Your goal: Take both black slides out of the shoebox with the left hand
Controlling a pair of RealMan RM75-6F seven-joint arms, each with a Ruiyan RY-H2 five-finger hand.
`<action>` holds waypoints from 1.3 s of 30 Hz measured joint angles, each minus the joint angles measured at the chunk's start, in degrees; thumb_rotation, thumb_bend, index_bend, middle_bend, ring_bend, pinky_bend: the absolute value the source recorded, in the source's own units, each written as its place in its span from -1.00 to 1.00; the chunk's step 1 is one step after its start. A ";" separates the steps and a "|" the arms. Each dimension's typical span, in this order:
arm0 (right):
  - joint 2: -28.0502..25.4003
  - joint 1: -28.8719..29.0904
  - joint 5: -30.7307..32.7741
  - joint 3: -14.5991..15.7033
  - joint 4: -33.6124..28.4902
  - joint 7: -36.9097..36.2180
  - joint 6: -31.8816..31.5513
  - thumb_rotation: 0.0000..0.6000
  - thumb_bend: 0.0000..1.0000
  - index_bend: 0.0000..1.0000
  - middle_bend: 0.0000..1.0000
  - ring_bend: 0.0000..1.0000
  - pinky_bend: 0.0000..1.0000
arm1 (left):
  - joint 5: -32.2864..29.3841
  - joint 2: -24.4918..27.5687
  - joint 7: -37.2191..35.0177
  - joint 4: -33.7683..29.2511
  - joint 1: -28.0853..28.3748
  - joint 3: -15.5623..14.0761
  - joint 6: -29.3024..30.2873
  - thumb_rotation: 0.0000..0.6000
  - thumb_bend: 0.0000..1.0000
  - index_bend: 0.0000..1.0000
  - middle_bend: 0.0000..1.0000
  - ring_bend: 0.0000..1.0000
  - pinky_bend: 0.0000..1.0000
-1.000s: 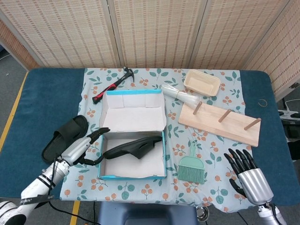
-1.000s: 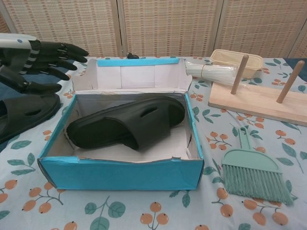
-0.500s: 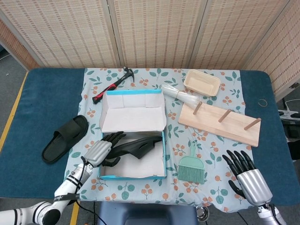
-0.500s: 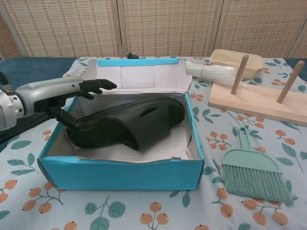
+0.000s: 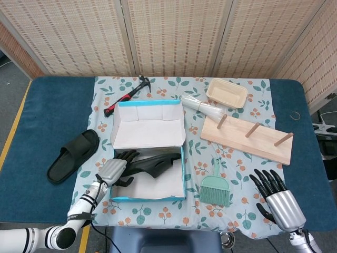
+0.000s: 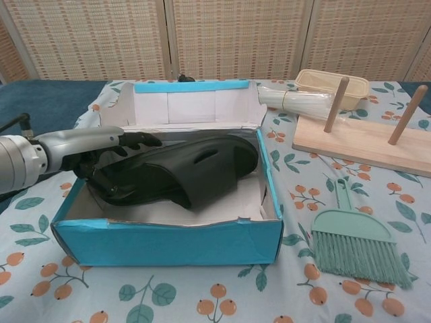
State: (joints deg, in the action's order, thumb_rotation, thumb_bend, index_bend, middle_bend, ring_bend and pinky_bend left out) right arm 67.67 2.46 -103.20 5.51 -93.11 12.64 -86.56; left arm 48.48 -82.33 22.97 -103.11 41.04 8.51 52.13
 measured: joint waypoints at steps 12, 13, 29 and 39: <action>-0.04 -0.03 -0.01 -0.08 0.03 -0.17 -0.14 1.00 -0.53 -1.00 -1.00 -1.00 -1.00 | -2.00 -2.54 2.17 1.15 1.24 -1.26 3.79 1.00 -0.06 0.07 -0.36 -0.79 -0.74; -0.03 -0.05 -0.02 -0.10 0.04 -0.17 -0.20 1.00 -0.53 -1.00 -1.00 -1.00 -1.00 | -1.89 -2.91 2.24 1.36 1.19 -1.26 4.46 1.00 -0.03 0.15 -0.28 -0.74 -0.74; 0.12 -0.03 0.02 -0.09 0.06 0.13 0.03 1.00 -0.53 -1.00 -1.00 -1.00 -1.00 | 5.93 -4.19 -4.03 -0.88 -2.48 0.33 11.87 1.00 0.30 0.62 0.25 -0.40 -0.70; 0.17 -0.01 0.06 -0.01 0.01 0.32 0.29 1.00 -0.53 -1.00 -1.00 -1.00 -1.00 | 16.48 -3.60 -13.01 2.02 -5.75 0.37 15.32 1.00 0.33 0.63 0.30 -0.37 -0.70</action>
State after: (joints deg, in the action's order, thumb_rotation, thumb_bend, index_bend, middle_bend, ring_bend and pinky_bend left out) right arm 67.84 2.45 -103.14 5.50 -93.10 12.96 -86.28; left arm 64.96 -85.93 9.96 -101.09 35.29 8.89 67.45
